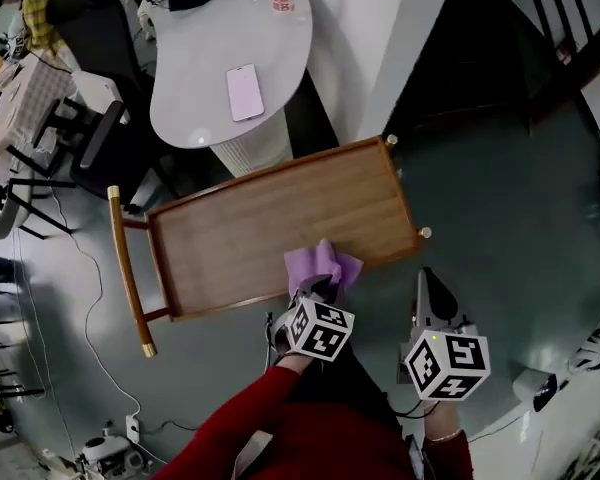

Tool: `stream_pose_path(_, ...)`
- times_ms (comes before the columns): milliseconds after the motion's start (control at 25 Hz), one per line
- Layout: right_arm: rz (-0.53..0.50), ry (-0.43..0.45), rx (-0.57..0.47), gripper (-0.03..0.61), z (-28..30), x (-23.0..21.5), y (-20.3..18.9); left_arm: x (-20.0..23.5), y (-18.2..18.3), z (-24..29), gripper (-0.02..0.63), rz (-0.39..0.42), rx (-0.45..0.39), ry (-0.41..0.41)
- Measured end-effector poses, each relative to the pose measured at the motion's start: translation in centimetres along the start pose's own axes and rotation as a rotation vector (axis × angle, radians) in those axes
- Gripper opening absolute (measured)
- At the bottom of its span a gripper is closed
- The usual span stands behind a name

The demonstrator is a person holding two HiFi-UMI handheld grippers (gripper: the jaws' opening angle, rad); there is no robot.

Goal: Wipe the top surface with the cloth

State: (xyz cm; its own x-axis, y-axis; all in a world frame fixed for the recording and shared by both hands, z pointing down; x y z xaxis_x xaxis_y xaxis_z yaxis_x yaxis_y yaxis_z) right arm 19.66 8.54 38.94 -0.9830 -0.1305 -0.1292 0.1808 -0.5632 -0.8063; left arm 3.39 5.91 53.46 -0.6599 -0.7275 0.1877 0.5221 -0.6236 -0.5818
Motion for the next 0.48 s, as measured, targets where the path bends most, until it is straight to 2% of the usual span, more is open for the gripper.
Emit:
stream_pose_path(120, 0.053, -0.087, -0.005, 0.005, -1.9, -2.4, -0.9, -2.9, 3.4, 3.1, 0.051, 0.061, -0.016, -0.091)
stream_pose_path(280, 0.107, -0.169, -0.011, 0.005, -3.4, -5.0, -1.3, -5.9, 7.3, 6.3, 0.052, 0.117, -0.026, -0.16)
stream_pose_path(480, 0.145, -0.22, -0.023, 0.005, -4.1, -7.2, -1.3, -8.2, 9.4, 8.5, 0.052, 0.155, -0.015, -0.218)
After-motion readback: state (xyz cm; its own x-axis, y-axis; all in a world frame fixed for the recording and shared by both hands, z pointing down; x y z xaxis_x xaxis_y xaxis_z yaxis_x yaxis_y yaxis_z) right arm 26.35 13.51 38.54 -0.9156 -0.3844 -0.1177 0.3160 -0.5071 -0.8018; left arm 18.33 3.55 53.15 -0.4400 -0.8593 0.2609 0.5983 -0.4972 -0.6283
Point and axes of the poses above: the fingertips, and each gripper's own axes: z forward along the fingers, x to its left, y out of its top, the point moved 6 cm from there along -z, backward along the fingers, and after that the axes turned 8 degrees about -y, right-handed, at the moved point
